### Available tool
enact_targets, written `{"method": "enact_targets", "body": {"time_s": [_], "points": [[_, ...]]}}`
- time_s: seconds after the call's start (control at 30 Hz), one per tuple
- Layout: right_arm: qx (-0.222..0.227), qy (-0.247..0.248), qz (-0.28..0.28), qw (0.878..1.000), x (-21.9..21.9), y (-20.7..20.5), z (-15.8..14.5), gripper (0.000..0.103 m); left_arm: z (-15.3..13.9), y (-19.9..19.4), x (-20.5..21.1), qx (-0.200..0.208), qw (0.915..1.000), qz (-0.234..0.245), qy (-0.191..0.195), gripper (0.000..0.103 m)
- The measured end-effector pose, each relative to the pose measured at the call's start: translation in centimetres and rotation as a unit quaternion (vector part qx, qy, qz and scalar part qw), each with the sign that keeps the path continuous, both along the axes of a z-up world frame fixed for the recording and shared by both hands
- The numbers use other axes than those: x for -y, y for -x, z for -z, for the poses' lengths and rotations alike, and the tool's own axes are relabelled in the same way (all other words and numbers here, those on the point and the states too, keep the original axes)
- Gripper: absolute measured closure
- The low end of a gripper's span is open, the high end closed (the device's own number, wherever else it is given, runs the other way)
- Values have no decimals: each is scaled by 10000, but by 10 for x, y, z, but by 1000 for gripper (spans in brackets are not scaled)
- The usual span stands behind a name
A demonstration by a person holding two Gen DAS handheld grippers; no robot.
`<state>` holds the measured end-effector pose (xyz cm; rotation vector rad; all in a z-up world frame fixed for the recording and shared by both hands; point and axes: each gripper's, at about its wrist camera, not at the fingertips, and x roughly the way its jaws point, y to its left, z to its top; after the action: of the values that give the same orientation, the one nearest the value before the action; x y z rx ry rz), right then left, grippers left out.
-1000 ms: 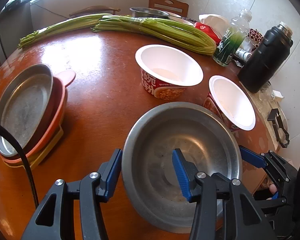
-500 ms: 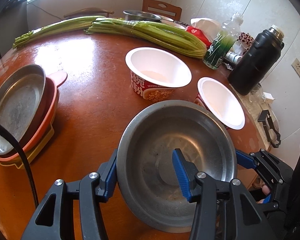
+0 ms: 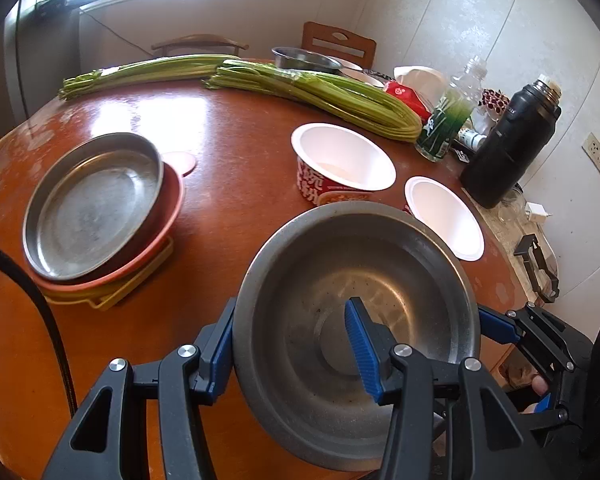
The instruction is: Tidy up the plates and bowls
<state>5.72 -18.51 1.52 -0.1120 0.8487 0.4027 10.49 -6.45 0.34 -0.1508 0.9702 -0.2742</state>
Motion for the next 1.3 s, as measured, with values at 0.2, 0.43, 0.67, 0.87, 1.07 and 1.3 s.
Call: {"method": "enact_targets", "body": {"time_s": [0.2,0.43,0.67,0.87,1.07,1.3], "points": [[40,-68,-177,9998,-17,6,-2,40,-2,14,-17,53,9998,-200,-54,52],[13,-75,-367,9993,-28,9,1,39,-3,24,-33,152,9990,-418,-77,52],[59,-112,-414,9991,-28,12,7,39,7,29,-32,129,9984,-499,-213,52],[-46,-129,-447,9989,-25,9,18,39,13,32,-27,123,9980,-542,-288,52],[-81,-144,-483,9987,-20,8,22,39,14,33,-22,175,9976,-577,-344,52],[-144,-202,-353,9991,-12,-2,27,39,20,22,-12,81,9979,-516,-389,52]]}}
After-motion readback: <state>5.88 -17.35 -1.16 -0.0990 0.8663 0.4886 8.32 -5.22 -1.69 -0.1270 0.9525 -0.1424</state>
